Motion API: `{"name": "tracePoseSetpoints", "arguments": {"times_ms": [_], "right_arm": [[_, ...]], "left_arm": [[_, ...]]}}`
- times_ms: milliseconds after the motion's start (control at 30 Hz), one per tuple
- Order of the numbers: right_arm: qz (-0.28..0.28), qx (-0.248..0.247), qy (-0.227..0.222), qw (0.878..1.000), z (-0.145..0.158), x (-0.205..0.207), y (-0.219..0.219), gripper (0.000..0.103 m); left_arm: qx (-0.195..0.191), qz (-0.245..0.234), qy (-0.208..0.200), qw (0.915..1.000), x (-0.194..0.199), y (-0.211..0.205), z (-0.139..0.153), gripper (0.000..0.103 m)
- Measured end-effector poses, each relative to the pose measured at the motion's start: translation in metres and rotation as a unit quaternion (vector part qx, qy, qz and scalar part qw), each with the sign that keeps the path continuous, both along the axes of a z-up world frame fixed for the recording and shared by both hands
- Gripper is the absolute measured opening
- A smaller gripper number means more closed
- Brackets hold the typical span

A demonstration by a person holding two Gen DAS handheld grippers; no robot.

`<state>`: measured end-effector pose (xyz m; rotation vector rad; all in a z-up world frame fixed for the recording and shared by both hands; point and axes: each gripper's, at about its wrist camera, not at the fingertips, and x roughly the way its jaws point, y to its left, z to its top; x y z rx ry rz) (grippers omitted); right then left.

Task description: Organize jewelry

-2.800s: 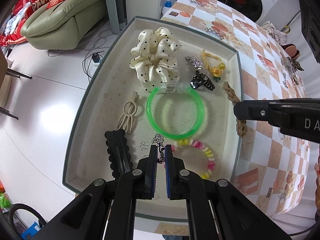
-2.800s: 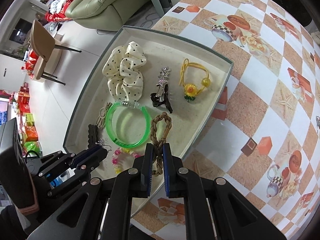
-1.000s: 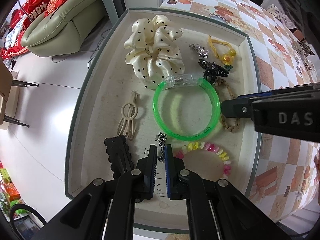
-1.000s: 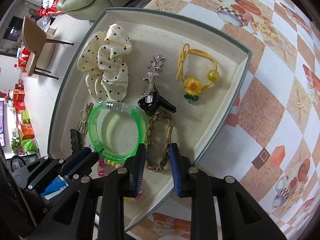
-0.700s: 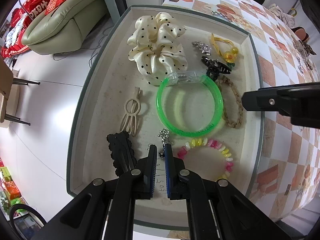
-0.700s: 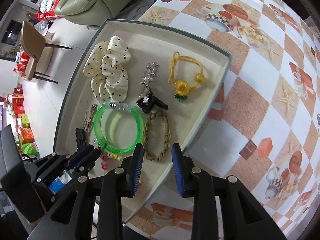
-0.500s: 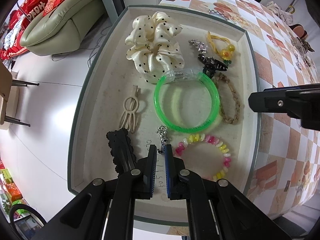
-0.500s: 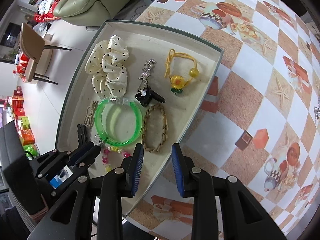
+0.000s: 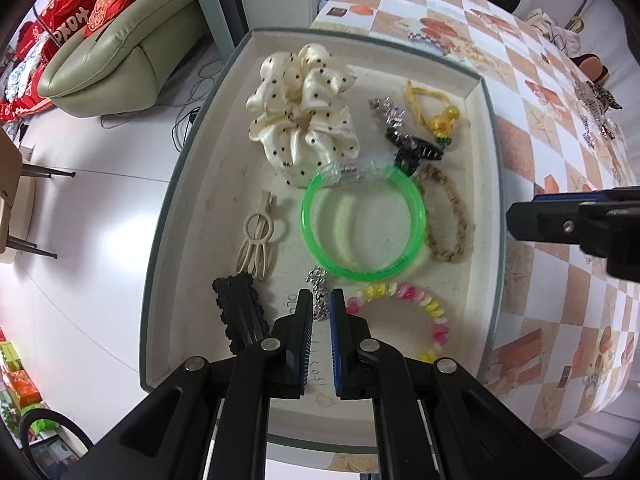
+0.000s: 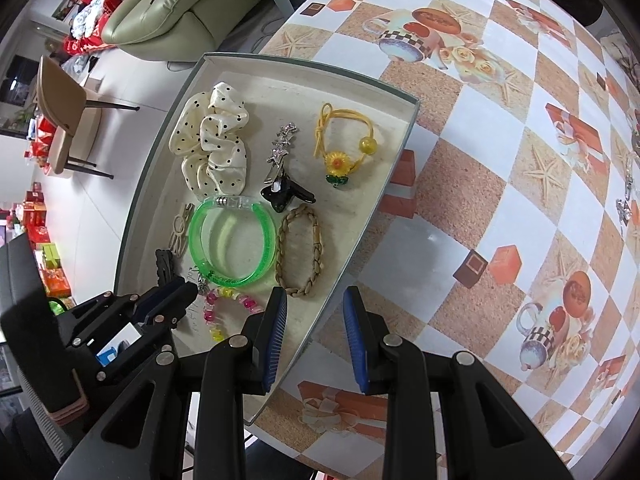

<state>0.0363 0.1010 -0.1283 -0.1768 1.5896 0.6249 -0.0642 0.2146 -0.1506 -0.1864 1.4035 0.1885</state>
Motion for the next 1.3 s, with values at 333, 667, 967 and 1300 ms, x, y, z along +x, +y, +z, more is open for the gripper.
{"name": "tracePoseSetpoints", "arguments": {"times_ms": [333, 667, 967, 1300], "right_arm": [[-0.005, 0.003, -0.001, 1.000, 0.002, 0.003, -0.004, 0.032], [0.025, -0.018, -0.014, 0.999, 0.009, -0.005, 0.000, 0.048], [0.044, -0.011, -0.036, 0.998, 0.042, -0.010, -0.001, 0.076], [0.043, -0.011, -0.101, 0.994, 0.100, -0.010, -0.008, 0.093]], "left_arm": [[0.020, 0.007, -0.014, 0.9997, 0.001, -0.002, 0.011, 0.103], [0.055, 0.014, 0.006, 0.9984, -0.011, -0.001, 0.023, 0.103], [0.063, 0.023, -0.017, 0.9976, -0.015, 0.001, 0.060, 0.103], [0.054, 0.030, -0.045, 0.9971, -0.015, 0.000, 0.114, 0.103]]}}
